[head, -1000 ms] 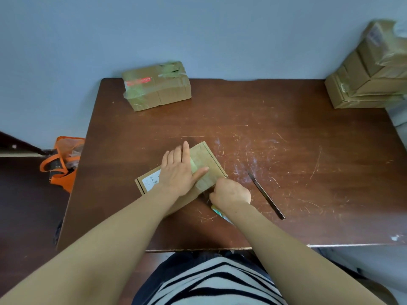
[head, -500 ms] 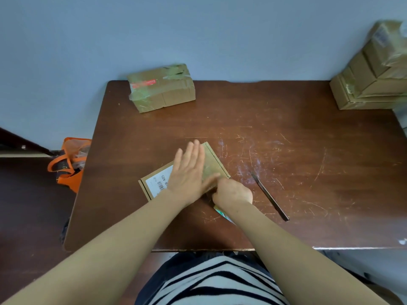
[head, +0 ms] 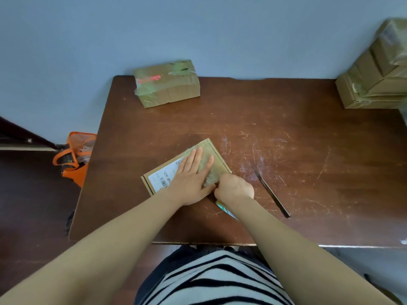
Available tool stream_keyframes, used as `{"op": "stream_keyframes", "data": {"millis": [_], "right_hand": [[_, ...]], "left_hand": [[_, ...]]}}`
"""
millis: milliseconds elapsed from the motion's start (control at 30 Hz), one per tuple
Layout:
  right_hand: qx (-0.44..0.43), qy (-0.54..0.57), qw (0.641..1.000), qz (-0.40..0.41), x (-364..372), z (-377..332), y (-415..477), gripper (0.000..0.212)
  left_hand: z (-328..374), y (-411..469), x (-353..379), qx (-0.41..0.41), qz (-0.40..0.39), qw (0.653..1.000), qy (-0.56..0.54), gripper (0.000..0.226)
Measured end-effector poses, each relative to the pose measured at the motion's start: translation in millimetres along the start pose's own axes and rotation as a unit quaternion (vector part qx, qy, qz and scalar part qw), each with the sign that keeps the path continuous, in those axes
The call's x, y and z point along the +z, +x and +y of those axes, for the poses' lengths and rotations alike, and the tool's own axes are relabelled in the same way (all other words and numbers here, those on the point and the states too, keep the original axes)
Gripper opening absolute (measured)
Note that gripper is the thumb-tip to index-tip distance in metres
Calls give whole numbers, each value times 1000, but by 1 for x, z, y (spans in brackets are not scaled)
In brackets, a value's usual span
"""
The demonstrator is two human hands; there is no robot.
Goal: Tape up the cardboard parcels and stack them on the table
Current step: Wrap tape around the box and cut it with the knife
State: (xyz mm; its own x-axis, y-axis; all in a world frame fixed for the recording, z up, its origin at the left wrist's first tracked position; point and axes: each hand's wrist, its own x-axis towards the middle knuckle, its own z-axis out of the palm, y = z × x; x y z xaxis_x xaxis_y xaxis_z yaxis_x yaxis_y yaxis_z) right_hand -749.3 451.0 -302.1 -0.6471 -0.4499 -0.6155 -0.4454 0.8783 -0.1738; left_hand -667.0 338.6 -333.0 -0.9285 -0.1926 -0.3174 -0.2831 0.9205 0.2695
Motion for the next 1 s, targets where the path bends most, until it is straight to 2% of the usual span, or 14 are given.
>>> {"op": "stream_keyframes", "data": {"millis": [133, 233, 300, 433, 533, 700, 800, 867, 1000], "right_hand": [[-6, 21, 1000, -9, -2, 1, -3, 8], [-2, 71, 997, -42, -8, 7, -6, 12], [1, 134, 989, -58, -10, 14, -6, 16], [-7, 208, 976, -63, -14, 22, -9, 10], [-16, 244, 969, -44, -27, 24, -13, 6], [-81, 287, 954, -17, -66, 16, -25, 7], [-142, 354, 924, -5, -95, 6, -38, 6], [-182, 400, 898, -8, -105, 0, -43, 12], [-252, 419, 872, 30, -98, -11, -46, 25]], "left_hand": [[1, 1, -6, 0, -31, 999, -29, 94], [2, -6, -9, 8, 8, 999, -37, 98], [4, -17, -7, 25, 58, 998, 14, 96], [13, -27, 10, 9, 56, 992, 114, 107], [15, -21, 4, -5, 77, 989, 128, 96], [20, -19, -25, -10, 82, 996, 43, 85], [16, -19, -54, -10, 105, 994, -9, 86], [9, -19, -67, -15, 122, 992, -11, 82], [0, -21, -74, -46, 104, 992, -56, 71]]}}
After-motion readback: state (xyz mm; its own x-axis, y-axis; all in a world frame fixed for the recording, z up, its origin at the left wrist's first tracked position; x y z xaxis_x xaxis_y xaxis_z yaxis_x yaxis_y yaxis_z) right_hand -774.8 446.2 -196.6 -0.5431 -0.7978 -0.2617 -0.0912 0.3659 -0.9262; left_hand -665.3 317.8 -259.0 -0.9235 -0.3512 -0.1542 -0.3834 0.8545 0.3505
